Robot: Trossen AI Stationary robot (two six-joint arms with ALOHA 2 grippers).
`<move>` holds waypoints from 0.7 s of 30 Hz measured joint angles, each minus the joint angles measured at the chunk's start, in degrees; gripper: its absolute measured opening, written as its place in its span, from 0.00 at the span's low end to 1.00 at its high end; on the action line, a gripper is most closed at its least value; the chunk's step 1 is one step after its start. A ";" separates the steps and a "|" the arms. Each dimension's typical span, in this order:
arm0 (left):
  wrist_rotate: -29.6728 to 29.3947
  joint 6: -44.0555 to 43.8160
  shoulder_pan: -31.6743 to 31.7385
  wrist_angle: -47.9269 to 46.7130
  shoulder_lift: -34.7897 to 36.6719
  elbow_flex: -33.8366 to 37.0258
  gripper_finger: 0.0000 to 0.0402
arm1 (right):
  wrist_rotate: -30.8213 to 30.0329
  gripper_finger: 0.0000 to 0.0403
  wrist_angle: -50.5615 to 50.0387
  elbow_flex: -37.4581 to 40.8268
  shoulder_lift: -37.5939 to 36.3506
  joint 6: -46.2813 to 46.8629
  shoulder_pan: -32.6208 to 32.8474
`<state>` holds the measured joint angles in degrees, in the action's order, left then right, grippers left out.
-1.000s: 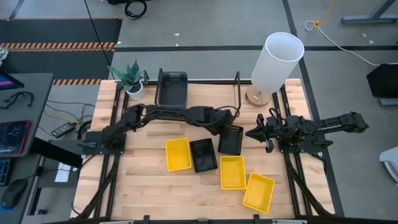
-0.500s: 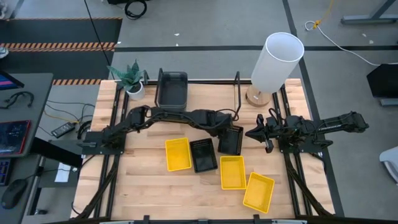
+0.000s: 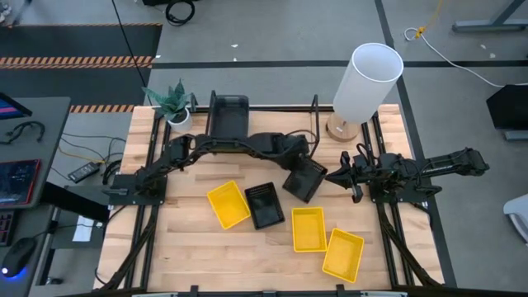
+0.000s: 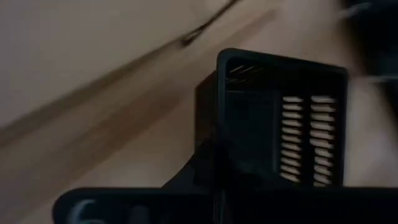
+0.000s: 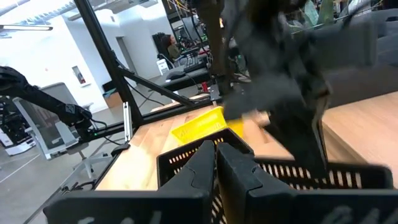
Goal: Stack baskets on shelf by color
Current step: Stack the right black basket on top of the left black basket
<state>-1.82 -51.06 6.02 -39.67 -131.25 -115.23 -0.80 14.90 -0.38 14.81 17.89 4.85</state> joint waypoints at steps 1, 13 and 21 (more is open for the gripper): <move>0.75 0.76 -0.02 -0.36 0.39 -0.98 0.04 | 0.00 0.06 -0.03 0.00 0.04 0.00 0.01; -3.38 -0.72 -6.07 -19.69 9.09 -5.16 0.03 | 0.02 0.06 0.00 0.00 0.26 0.00 0.01; -11.34 -13.82 -14.71 -28.59 10.83 -4.50 0.03 | 0.00 0.06 0.04 0.00 0.31 0.00 0.00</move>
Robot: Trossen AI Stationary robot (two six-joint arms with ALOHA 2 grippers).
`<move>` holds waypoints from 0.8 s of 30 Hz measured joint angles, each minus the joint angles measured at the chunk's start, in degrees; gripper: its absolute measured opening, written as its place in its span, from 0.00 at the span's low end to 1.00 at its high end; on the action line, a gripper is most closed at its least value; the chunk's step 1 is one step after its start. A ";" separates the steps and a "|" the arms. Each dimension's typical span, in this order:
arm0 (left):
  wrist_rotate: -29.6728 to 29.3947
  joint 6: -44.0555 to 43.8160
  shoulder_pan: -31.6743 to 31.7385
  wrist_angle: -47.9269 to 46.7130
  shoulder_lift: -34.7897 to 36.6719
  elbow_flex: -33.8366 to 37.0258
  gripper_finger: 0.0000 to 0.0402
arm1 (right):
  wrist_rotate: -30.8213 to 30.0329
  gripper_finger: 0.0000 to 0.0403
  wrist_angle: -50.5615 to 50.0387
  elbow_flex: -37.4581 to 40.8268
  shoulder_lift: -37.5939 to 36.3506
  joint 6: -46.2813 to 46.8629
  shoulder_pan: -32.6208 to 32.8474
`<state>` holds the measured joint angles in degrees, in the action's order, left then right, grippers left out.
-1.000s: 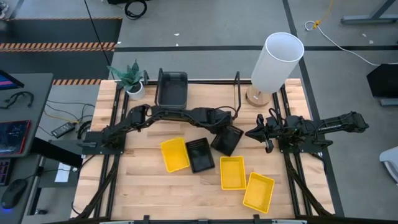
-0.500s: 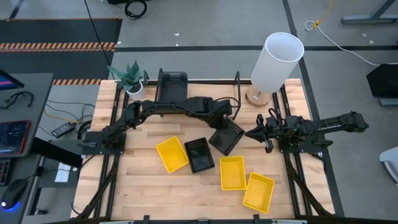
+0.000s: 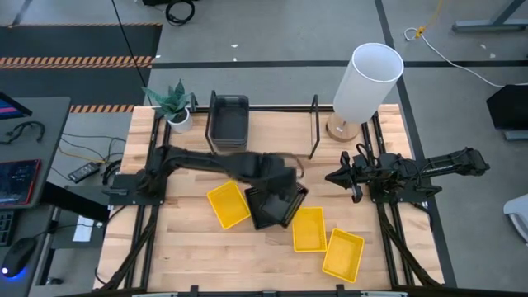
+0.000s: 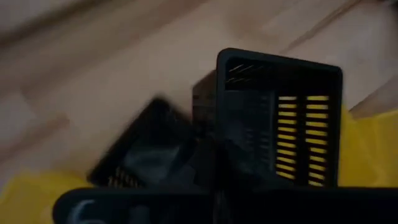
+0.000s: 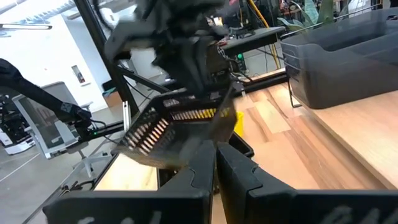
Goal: Stack baskets on shelf by color
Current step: Stack the right black basket on top of the left black basket
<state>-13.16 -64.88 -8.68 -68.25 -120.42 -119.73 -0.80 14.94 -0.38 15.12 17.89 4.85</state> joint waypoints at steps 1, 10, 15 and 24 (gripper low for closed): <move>-0.22 -2.38 -1.02 -0.57 0.00 0.43 0.03 | 0.00 0.06 -0.07 0.00 0.06 0.00 0.00; -10.27 -31.98 -9.58 -5.69 0.33 1.77 0.03 | 0.00 0.06 -0.01 0.00 0.25 0.00 0.01; -15.52 -48.95 -12.91 -10.32 0.33 1.76 0.06 | 0.00 0.06 -0.03 0.00 0.25 0.00 -0.01; -16.96 -61.66 -15.54 -20.45 -0.41 4.96 0.03 | 0.00 0.06 -0.01 0.00 0.25 0.00 -0.01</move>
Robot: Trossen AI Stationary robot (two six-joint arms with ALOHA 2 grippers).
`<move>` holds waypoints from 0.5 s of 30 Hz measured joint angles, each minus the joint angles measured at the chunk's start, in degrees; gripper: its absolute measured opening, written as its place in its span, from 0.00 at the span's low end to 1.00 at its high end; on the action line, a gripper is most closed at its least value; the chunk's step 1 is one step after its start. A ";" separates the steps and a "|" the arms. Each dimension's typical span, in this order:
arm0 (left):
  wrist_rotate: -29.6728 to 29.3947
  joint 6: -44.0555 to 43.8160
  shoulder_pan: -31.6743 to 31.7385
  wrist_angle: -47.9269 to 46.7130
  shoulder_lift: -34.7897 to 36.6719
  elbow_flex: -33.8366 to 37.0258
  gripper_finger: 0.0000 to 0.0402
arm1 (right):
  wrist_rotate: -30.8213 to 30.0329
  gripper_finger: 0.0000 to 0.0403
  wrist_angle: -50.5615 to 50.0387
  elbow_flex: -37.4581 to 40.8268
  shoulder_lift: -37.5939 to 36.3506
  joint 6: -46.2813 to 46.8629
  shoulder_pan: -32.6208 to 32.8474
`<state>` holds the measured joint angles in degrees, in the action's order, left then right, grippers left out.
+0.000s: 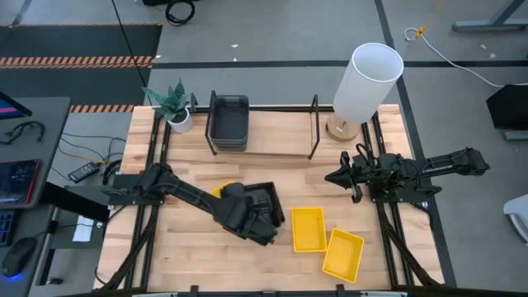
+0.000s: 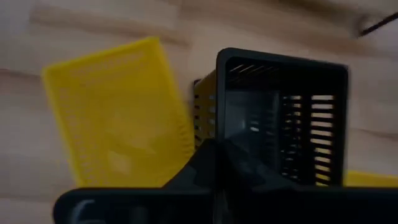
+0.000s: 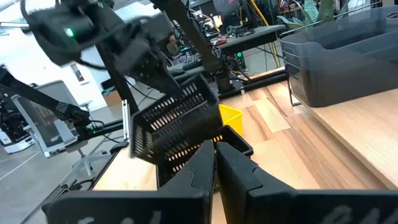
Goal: Stack baskets on shelf by color
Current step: Stack the right black basket on top of the left black basket
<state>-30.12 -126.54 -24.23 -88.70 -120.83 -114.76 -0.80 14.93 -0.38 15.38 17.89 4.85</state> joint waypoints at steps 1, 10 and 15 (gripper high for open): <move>0.93 -0.22 0.14 0.22 -0.17 0.78 0.04 | 0.00 0.06 0.08 0.00 0.00 0.00 0.02; -0.32 -0.33 2.36 13.46 -0.09 7.30 0.04 | 0.00 0.06 -0.03 0.00 0.00 0.00 0.00; -0.06 0.06 2.53 15.72 -0.16 7.52 0.08 | 0.00 0.06 -0.01 0.00 0.00 0.00 0.00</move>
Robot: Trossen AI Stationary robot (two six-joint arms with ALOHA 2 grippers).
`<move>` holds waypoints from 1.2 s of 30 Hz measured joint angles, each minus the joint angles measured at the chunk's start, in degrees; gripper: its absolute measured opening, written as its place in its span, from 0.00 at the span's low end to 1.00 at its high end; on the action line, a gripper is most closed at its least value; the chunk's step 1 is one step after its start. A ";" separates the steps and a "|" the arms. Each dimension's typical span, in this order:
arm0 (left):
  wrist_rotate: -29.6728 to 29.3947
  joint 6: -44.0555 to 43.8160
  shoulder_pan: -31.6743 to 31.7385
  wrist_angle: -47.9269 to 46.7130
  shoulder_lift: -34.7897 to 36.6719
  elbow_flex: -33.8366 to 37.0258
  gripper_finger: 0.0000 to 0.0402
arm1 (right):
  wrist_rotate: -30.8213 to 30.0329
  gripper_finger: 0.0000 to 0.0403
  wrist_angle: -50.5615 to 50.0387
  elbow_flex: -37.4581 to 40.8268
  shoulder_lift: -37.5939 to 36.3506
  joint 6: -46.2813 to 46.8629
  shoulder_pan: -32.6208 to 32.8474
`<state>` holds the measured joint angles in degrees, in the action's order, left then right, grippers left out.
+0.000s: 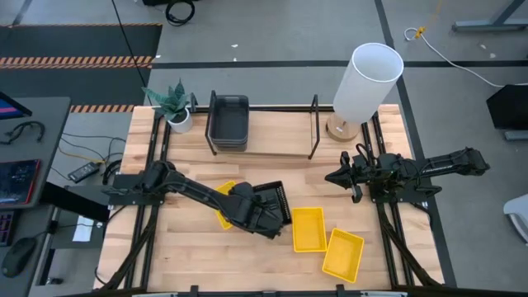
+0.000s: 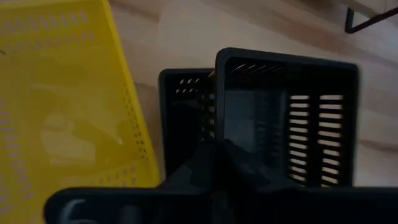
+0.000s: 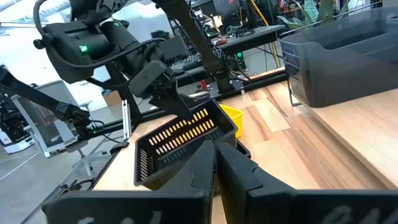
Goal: Stack baskets on shelf by color
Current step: Stack the right black basket on top of the left black basket, then put the stacked black baskets on the shelf
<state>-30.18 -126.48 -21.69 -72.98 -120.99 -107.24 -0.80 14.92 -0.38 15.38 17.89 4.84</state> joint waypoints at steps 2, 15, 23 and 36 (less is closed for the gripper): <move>0.62 0.32 0.00 -0.52 0.00 0.01 0.14 | 0.00 0.06 -0.02 0.00 0.00 0.00 0.00; 10.12 19.88 -0.02 -2.39 2.64 -2.09 0.50 | 0.00 0.06 0.00 0.00 0.00 0.00 0.00; 26.29 48.92 3.72 8.27 2.86 -3.89 0.42 | 0.00 0.06 -0.02 0.00 0.11 0.00 0.02; 25.79 76.01 4.50 15.37 2.82 -3.87 0.43 | 0.01 0.06 -0.01 0.00 0.11 0.00 0.01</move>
<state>-4.39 -50.47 -17.20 -57.60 -118.17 -111.11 -0.79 14.91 -0.38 15.49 17.89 4.85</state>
